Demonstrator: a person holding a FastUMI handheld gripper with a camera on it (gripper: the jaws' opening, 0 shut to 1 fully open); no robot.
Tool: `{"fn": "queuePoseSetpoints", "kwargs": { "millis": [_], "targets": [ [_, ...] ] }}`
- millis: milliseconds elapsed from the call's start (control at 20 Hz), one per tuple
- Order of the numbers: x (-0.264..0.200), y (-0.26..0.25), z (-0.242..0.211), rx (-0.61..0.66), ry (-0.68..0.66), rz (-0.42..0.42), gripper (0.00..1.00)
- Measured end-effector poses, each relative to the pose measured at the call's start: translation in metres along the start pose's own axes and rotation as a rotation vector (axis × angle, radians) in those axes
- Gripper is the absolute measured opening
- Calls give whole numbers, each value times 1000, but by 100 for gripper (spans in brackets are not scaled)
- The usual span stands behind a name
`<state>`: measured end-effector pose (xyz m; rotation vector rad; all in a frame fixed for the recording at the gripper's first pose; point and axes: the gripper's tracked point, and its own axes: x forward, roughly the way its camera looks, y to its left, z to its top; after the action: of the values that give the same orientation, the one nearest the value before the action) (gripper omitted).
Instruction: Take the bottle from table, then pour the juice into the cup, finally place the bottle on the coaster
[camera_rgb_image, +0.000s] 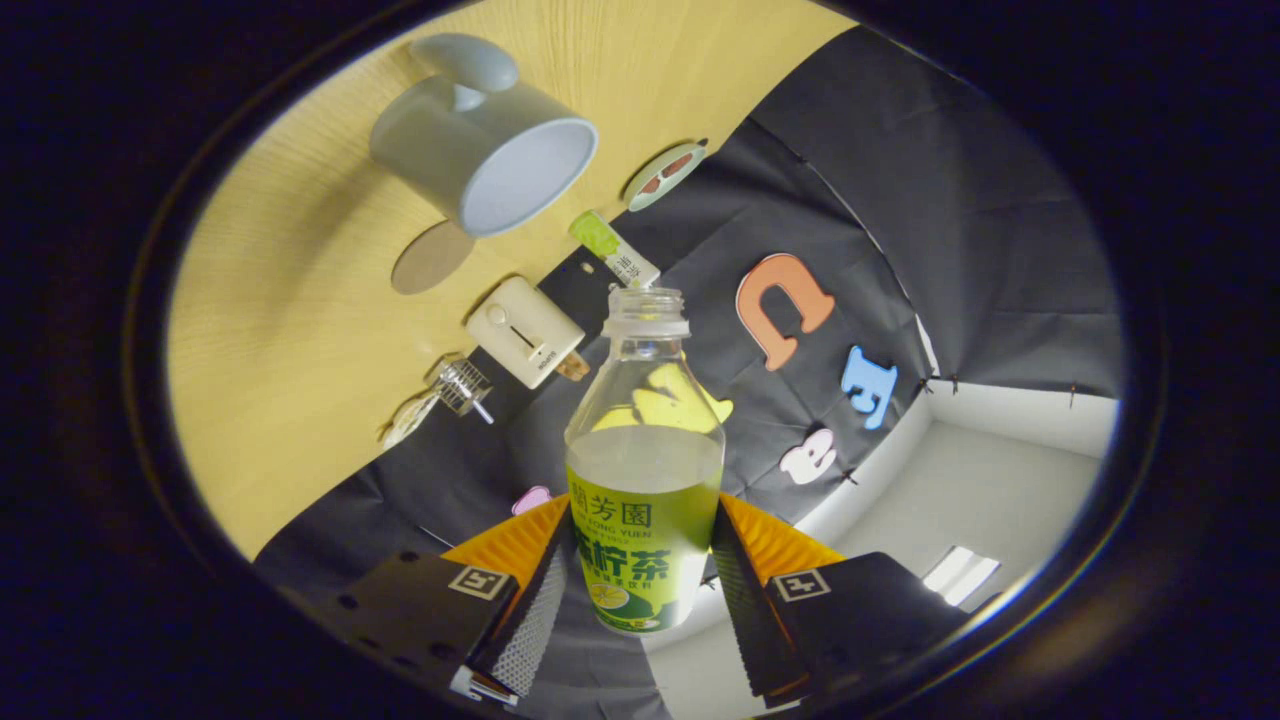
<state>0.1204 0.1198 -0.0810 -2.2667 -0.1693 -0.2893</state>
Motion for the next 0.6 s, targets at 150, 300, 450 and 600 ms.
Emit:
{"fn": "queuePoseSetpoints", "kwargs": {
  "millis": [150,300,450,600],
  "targets": [
    [2,-3,1,7,-3,-11,81],
    [0,-3,4,34,-11,3,81],
    [-4,24,4,202,28,137,81],
    [-5,40,13,454,57,264,81]
  ]
}}
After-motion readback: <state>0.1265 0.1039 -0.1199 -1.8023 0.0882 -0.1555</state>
